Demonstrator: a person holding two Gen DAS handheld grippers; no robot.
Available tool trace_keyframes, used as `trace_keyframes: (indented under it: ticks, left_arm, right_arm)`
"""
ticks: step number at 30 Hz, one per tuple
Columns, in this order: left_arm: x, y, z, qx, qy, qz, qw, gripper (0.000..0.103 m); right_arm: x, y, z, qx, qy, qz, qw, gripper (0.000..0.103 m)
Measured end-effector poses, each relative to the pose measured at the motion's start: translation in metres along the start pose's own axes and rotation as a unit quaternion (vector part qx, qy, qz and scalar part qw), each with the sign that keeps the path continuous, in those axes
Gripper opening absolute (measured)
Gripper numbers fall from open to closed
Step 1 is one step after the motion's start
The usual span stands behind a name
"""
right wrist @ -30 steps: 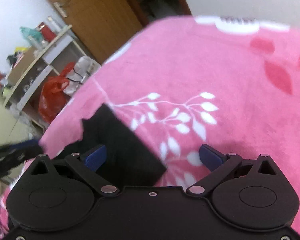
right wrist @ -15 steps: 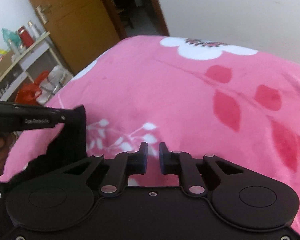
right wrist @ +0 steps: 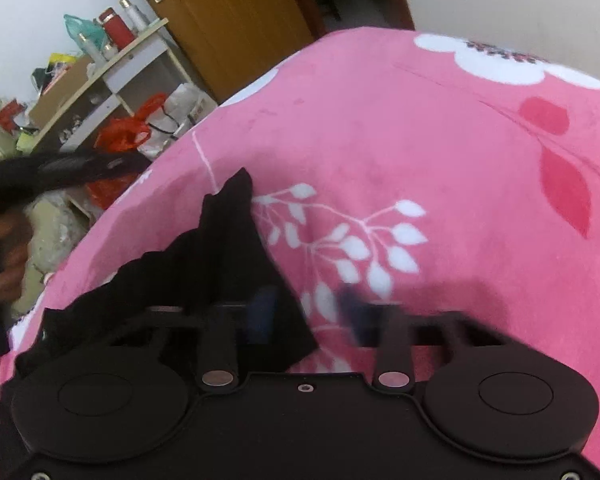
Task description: Organize soft objects
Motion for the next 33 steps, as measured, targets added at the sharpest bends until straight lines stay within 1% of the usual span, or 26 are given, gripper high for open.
trace_keyframes:
  ticks: [1, 2, 3, 4, 5, 6, 7, 9, 10, 11, 13, 15, 16, 17, 19, 21, 23, 25, 26, 28, 29, 31, 32, 33]
  left_arm:
    - [-0.005, 0.006, -0.007, -0.010, 0.009, -0.005, 0.9999, 0.036]
    - [-0.010, 0.011, -0.014, -0.021, 0.019, -0.010, 0.9996, 0.036]
    - [-0.009, 0.012, -0.013, -0.023, 0.021, -0.010, 0.9995, 0.036]
    - [-0.010, 0.016, -0.019, -0.032, 0.027, -0.011, 0.9991, 0.036]
    - [-0.012, 0.020, -0.025, -0.042, 0.034, -0.012, 0.9985, 0.036]
    - [-0.014, 0.021, -0.030, -0.032, 0.035, -0.009, 0.9988, 0.036]
    - [-0.017, 0.022, -0.034, -0.028, 0.036, -0.005, 0.9990, 0.036]
    - [-0.023, 0.022, -0.040, -0.029, 0.037, -0.007, 0.9989, 0.036]
    - [-0.026, 0.024, -0.043, -0.037, 0.038, -0.013, 0.9985, 0.036]
    - [-0.031, 0.025, -0.046, -0.049, 0.034, -0.019, 0.9980, 0.036]
    - [-0.040, 0.027, -0.052, -0.059, 0.034, -0.028, 0.9973, 0.036]
    - [-0.054, 0.029, -0.062, -0.061, 0.042, -0.045, 0.9962, 0.037]
    - [-0.058, 0.029, -0.067, -0.058, 0.044, -0.046, 0.9963, 0.037]
    - [-0.062, 0.030, -0.071, -0.047, 0.047, -0.047, 0.9967, 0.038]
    - [-0.068, 0.030, -0.080, -0.026, 0.052, -0.045, 0.9973, 0.038]
    - [-0.072, 0.032, -0.088, -0.015, 0.058, -0.045, 0.9972, 0.038]
    - [-0.075, 0.034, -0.094, -0.019, 0.061, -0.046, 0.9969, 0.038]
    - [-0.076, 0.036, -0.099, -0.022, 0.063, -0.046, 0.9967, 0.038]
    - [-0.076, 0.037, -0.101, -0.021, 0.063, -0.042, 0.9969, 0.038]
    - [-0.075, 0.038, -0.106, -0.018, 0.063, -0.030, 0.9974, 0.038]
    - [-0.074, 0.039, -0.108, -0.022, 0.064, -0.026, 0.9974, 0.038]
    - [-0.071, 0.040, -0.109, -0.030, 0.063, -0.031, 0.9971, 0.038]
    - [-0.069, 0.040, -0.110, -0.036, 0.063, -0.035, 0.9968, 0.039]
    - [-0.064, 0.040, -0.112, -0.039, 0.065, -0.043, 0.9962, 0.040]
  right_arm:
    - [-0.003, -0.002, 0.000, 0.004, 0.000, 0.006, 1.000, 0.002]
    - [-0.006, -0.003, 0.000, 0.006, 0.000, 0.009, 1.000, 0.002]
    - [-0.009, -0.003, 0.001, -0.003, -0.003, -0.003, 1.000, 0.002]
    - [-0.013, -0.002, 0.002, -0.015, -0.008, -0.026, 1.000, 0.002]
    - [-0.015, -0.003, 0.003, -0.019, -0.009, -0.041, 0.999, 0.002]
    - [-0.018, -0.005, 0.004, -0.014, -0.010, -0.042, 0.999, 0.002]
    - [-0.020, -0.009, 0.005, 0.004, -0.008, -0.030, 1.000, 0.002]
    - [-0.021, -0.012, 0.004, 0.033, 0.002, 0.022, 0.999, 0.005]
    - [-0.021, -0.010, 0.003, 0.042, 0.004, 0.054, 0.998, 0.008]
    - [-0.018, -0.006, 0.002, 0.036, 0.014, 0.065, 0.997, 0.012]
    - [-0.010, 0.000, -0.003, 0.033, 0.035, 0.082, 0.995, 0.016]
    - [-0.002, 0.003, -0.009, 0.046, 0.052, 0.101, 0.992, 0.016]
    - [0.004, 0.007, -0.016, 0.056, 0.064, 0.115, 0.990, 0.016]
    - [0.004, 0.011, -0.018, 0.050, 0.060, 0.109, 0.991, 0.012]
    - [0.001, 0.016, -0.019, 0.040, 0.052, 0.082, 0.994, 0.002]
    - [-0.008, 0.015, -0.017, 0.038, 0.037, 0.053, 0.997, 0.000]
    - [-0.019, 0.012, -0.014, 0.031, 0.017, 0.017, 0.999, 0.000]
    - [-0.026, 0.002, -0.010, 0.030, 0.009, -0.019, 0.999, 0.000]
    - [-0.028, -0.005, -0.009, 0.035, 0.011, -0.040, 0.999, 0.000]
    - [-0.026, -0.020, -0.010, 0.034, 0.022, -0.066, 0.997, 0.000]
    - [-0.027, -0.024, -0.011, 0.044, 0.026, -0.056, 0.997, 0.002]
    - [-0.027, -0.025, -0.012, 0.072, 0.031, -0.003, 0.997, 0.004]
    - [-0.027, -0.023, -0.012, 0.084, 0.027, 0.022, 0.996, 0.011]
    - [-0.025, -0.020, -0.013, 0.087, 0.027, 0.034, 0.995, 0.020]
Point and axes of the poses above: each gripper's, at about its wrist camera, not at the fingertips, and x roughly the way its jaws point, y to its left, z to its top, the point moved 5 cm from there along x, roughly the way its jaws point, and after that the axes turned 5 degrees about -x, right-handed, at the moved point
